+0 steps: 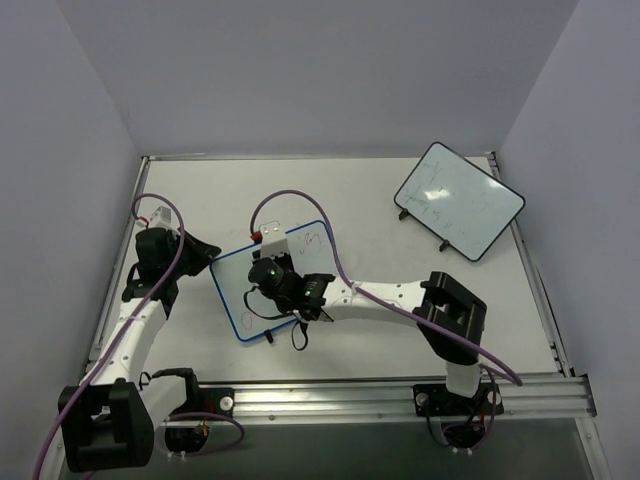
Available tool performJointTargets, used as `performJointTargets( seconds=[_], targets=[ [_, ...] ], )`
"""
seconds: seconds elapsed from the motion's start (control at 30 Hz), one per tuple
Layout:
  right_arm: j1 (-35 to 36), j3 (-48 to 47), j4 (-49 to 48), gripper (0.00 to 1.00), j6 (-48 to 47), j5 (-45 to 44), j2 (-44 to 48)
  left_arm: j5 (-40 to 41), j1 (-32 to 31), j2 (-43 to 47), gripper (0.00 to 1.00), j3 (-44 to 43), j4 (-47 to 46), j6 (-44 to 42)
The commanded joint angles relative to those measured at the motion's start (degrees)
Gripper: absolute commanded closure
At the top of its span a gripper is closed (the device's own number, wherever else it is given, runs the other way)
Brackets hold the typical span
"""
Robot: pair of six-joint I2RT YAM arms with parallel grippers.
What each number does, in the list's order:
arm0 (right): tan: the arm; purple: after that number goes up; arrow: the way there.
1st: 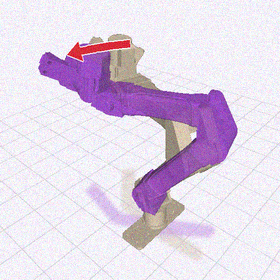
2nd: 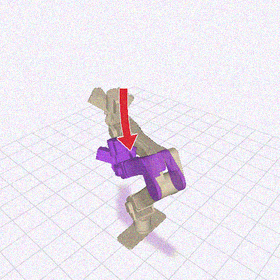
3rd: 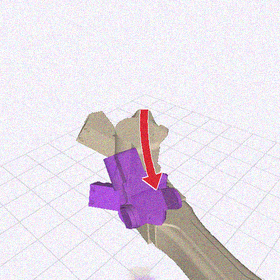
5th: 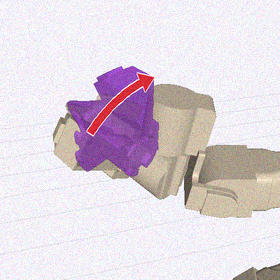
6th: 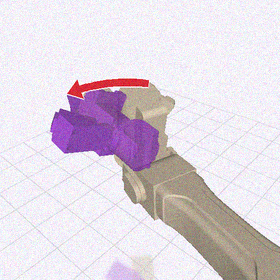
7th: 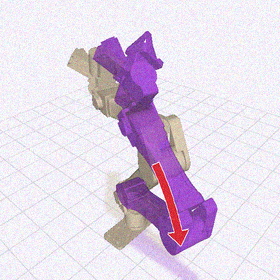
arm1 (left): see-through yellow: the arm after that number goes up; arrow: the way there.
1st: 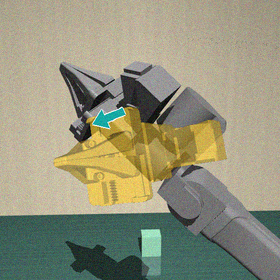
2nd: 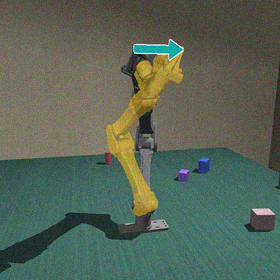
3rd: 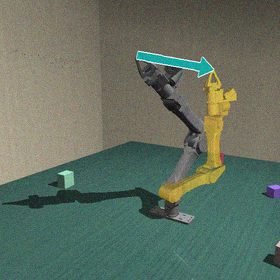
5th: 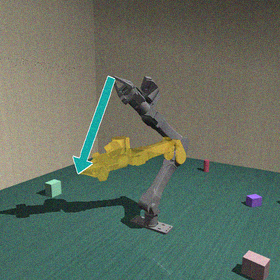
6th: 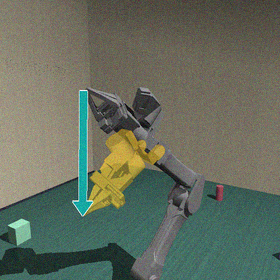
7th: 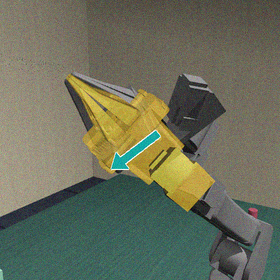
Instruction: Erase the whiteboard
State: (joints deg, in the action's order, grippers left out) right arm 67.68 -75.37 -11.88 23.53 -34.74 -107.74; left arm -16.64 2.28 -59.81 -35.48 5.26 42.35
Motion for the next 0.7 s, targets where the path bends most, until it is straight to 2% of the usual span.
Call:
performJointTargets(
  seconds=[0.0,0.3,0.67],
  targets=[
    [-1.7,4.6,0.8,1.0,1.3,-6.4,4.0,-1.2,-1.1,0.3,0.98,-1.2,-0.9,-0.3],
    [-2.7,11.3,-1.1,1.0,2.6,-7.2,7.5,-1.1,-1.2,0.3,0.98,-1.0,-0.9,-0.4],
    [4.5,6.6,-3.1,1.0,1.0,-7.3,1.1,-1.1,-1.3,0.8,0.98,-0.6,-1.4,-0.3]
  ],
)
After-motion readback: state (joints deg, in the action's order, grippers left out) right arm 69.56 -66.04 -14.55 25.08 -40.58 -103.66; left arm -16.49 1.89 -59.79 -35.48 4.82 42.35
